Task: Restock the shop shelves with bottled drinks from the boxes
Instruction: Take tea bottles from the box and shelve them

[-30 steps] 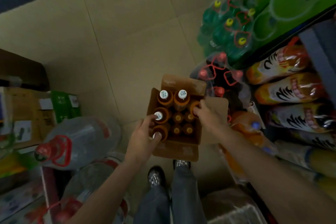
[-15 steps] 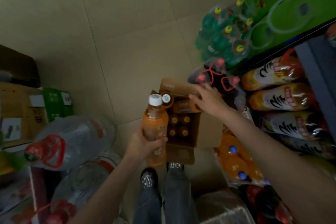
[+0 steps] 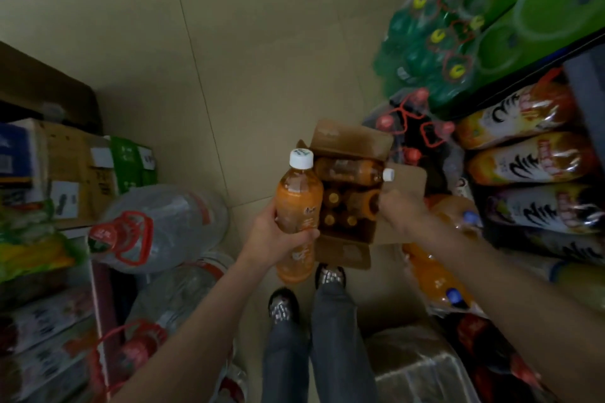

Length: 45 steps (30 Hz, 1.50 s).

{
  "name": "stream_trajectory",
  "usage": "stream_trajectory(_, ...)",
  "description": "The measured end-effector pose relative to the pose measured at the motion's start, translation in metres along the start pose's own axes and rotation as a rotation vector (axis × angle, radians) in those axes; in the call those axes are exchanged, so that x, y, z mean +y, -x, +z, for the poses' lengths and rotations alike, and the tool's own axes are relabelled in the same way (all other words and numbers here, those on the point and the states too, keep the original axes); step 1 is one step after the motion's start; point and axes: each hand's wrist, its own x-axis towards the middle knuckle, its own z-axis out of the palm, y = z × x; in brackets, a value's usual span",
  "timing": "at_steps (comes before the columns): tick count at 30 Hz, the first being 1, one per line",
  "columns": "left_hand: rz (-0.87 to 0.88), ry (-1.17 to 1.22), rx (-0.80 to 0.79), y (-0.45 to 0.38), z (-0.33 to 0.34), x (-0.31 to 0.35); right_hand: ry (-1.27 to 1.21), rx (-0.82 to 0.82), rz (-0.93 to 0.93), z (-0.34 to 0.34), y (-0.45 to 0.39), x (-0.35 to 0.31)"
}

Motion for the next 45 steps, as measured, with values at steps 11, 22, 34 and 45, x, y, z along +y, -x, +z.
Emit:
stream_trajectory(11, 0.319, -0.181, -0.071, 0.112, -0.009, 0.109, -0.247, 0.351, 0.086, -0.092, 0.227, 0.011)
stream_trajectory(22, 0.815, -0.206, -0.326, 0.344, 0.031, 0.255, -0.894, 1.391, 0.323, -0.186, 0.602, 0.034)
stream_trajectory(34, 1.230, -0.347, -0.721, 0.551, 0.170, 0.291, -1.596, 2.232, 0.576, -0.070, 0.841, 0.055)
stream_trajectory(45, 1.403, -0.383, -0.817, 0.684, 0.353, 0.234, -1.055, 2.618, 1.094, 0.109, 1.019, 0.133)
